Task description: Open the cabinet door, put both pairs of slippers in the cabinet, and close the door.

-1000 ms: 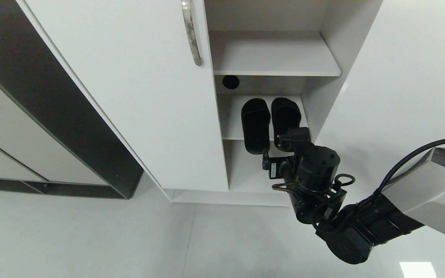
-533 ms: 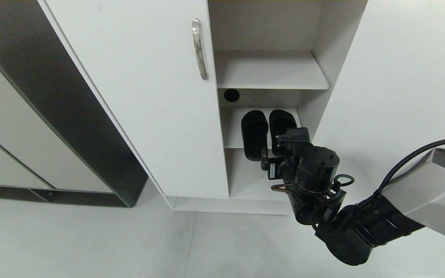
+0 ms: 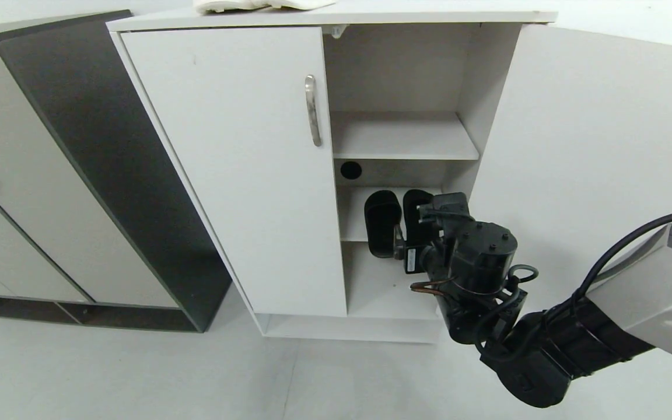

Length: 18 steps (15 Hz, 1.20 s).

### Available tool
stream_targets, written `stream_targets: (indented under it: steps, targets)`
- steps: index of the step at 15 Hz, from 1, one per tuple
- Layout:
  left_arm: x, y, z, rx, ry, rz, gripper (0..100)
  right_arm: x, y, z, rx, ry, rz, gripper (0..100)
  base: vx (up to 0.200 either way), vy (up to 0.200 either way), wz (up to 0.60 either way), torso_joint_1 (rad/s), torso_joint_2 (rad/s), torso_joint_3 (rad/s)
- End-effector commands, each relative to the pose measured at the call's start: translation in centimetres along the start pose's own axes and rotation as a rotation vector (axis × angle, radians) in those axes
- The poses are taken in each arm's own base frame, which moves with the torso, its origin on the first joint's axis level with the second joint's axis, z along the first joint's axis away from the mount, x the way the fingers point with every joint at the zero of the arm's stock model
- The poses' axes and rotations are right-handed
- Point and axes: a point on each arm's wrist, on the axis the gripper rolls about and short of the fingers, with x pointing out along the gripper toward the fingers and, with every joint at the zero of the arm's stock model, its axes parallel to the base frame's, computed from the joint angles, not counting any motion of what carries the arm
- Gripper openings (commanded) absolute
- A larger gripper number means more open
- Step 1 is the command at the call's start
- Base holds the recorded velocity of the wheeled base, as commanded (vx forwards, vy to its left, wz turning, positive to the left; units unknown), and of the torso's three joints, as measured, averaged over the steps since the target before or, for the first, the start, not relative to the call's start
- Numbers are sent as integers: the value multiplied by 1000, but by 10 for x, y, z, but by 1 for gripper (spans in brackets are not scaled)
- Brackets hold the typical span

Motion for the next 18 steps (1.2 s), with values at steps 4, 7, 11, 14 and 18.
stream_targets:
  steps: [4,7,11,14,18]
  targets:
    - [0,0,0,0,2,0,0,-8,-1,0,-11,9,36,100,0,0,0,4,1,201]
    - [0,0,0,0,1,0,0,-9,0,1,-12,9,45,100,0,0,0,2,2,89]
    - [0,0,0,2,1,0,0,-10,1,1,-15,7,54,100,0,0,0,0,0,0]
    - [0,0,0,2,1,-2,0,-12,2,-1,-20,13,61,100,0,0,0,0,0,0]
    - [0,0,0,2,1,-2,0,-21,-1,0,-35,22,109,100,0,150,0,2,3,4]
